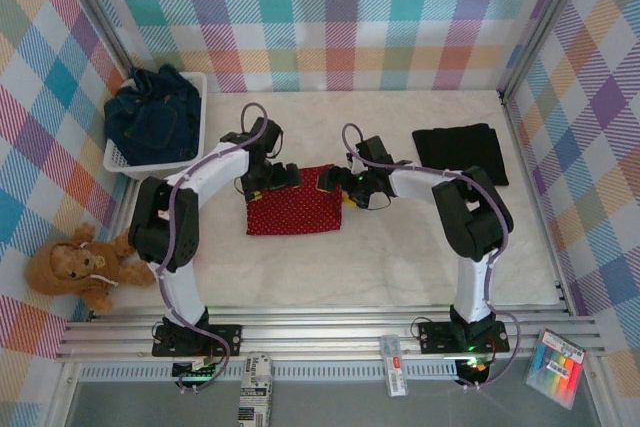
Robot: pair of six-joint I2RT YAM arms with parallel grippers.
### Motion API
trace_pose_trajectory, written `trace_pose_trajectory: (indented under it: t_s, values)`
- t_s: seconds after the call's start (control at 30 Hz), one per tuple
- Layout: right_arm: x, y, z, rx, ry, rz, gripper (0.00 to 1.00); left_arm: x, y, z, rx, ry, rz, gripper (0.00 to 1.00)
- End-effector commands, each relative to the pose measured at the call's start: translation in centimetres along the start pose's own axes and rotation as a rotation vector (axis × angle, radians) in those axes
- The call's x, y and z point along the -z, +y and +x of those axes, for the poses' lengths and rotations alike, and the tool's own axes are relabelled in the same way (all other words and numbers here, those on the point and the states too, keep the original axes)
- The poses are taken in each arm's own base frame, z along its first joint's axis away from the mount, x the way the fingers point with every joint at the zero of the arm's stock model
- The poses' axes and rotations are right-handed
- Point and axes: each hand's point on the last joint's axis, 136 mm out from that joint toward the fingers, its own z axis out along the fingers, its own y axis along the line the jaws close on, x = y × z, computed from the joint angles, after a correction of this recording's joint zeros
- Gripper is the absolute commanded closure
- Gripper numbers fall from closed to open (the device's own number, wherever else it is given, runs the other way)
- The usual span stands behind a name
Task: Fold and stack the skirts
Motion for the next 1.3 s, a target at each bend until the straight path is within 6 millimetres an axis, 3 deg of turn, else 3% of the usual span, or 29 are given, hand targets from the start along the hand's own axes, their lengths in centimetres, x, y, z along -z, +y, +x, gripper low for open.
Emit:
trace_pose_trajectory:
  t_s: [0.0, 0.2, 0.37, 0.6, 0.8, 0.97, 1.07, 1.27]
  values:
    - [-1.0, 0.9, 0.9, -0.022, 0.055, -0.074, 0.07, -1.4, 1.3, 1.2, -0.037, 0.082, -0.114, 0.01]
    - [-2.5, 1.4, 1.6, -0.133, 0.093, -0.120, 0.10, -3.9, 2.6, 1.9, -0.027, 0.161, -0.216, 0.00]
    - [-3.6, 1.8, 1.7, -0.218, 0.092, -0.137, 0.17, -4.8, 3.2, 2.8, -0.023, 0.191, -0.242, 0.00]
    - [-4.9, 2.8, 1.1, -0.203, 0.100, -0.205, 0.45, -5.2, 3.5, 3.3, -0.022, 0.205, -0.245, 0.00]
    - [-4.9, 2.4, 1.2, -0.124, 0.096, -0.204, 0.59, -5.1, 3.5, 3.2, -0.025, 0.198, -0.242, 0.00]
    - [-3.7, 0.8, 0.4, -0.094, 0.041, -0.126, 0.90, -4.2, 2.1, 2.7, -0.036, 0.175, -0.173, 0.00]
    - [-2.4, 0.1, -0.5, -0.063, 0.021, -0.084, 0.99, -2.8, 0.7, 1.8, -0.035, 0.129, -0.100, 0.00]
    - [3.4, -2.4, -3.0, 0.131, 0.012, 0.129, 1.00, 1.1, 0.1, -1.0, 0.025, -0.027, -0.035, 0.00]
